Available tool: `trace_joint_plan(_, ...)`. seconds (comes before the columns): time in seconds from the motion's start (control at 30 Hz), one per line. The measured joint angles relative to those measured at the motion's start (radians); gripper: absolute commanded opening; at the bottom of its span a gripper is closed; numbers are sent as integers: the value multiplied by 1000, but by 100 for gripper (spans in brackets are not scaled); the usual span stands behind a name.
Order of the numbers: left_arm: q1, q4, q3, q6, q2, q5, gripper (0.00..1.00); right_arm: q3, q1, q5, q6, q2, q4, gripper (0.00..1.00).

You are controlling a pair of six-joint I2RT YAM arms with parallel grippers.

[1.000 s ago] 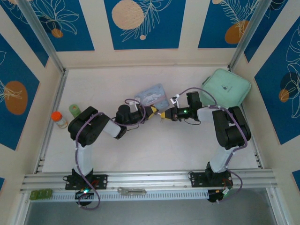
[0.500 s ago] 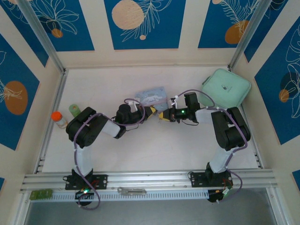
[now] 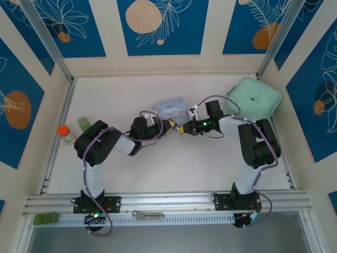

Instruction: Unlock the padlock with the key

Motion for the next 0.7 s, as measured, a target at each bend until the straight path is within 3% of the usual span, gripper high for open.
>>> trace_joint_plan(0.7,0,-83,37,29,-7,2,0,50,11,82,-60,-3,-87,0)
